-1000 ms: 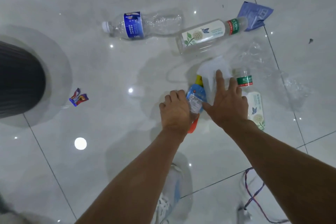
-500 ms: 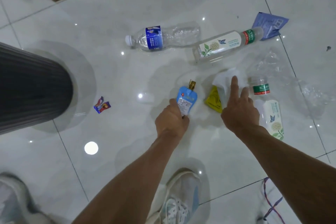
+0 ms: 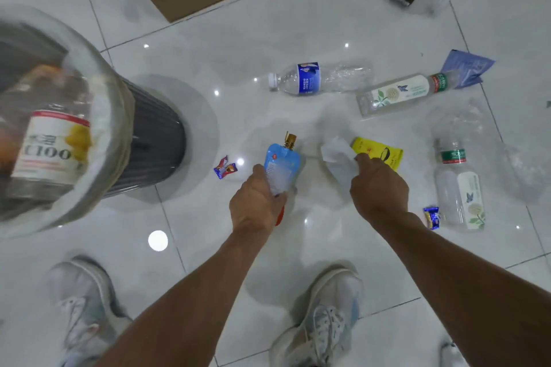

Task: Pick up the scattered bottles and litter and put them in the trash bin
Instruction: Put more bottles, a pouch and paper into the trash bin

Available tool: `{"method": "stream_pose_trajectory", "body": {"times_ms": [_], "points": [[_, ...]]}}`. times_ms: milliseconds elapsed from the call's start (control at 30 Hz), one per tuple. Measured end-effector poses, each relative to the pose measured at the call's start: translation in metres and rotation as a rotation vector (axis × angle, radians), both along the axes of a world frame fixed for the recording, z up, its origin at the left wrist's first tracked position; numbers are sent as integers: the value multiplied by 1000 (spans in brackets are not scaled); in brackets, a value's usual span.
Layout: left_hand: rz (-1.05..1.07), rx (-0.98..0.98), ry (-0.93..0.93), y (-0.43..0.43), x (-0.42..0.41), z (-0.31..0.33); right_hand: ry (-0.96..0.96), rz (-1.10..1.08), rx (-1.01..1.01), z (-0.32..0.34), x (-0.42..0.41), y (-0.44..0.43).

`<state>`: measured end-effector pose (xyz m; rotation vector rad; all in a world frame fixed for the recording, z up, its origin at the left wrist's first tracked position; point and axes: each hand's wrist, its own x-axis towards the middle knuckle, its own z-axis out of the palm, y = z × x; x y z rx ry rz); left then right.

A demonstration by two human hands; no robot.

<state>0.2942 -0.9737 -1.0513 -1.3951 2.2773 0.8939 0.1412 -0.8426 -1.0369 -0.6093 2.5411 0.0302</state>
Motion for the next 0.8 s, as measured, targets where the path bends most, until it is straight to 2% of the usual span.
{"method": "stream_pose_trajectory", "body": {"times_ms": [267,367,500,600,733,800], "points": [[0,-123,138,-59,16,109,136,5,-62,112,15,-53],[-66,-149,206,-89,13,157,191,-2,-101,159,21,-78],[-104,-175,233,-135,16,216,153,-107,-183,212,44,-125],[-128,-245,271,-174,47,247,115,-92,-244,238,78,-165],[-12,-292,245,-240,114,269,60,-44,-263,254,123,-226],[122,-260,133,-273,146,270,58,134,-209,254,143,-254]]}}
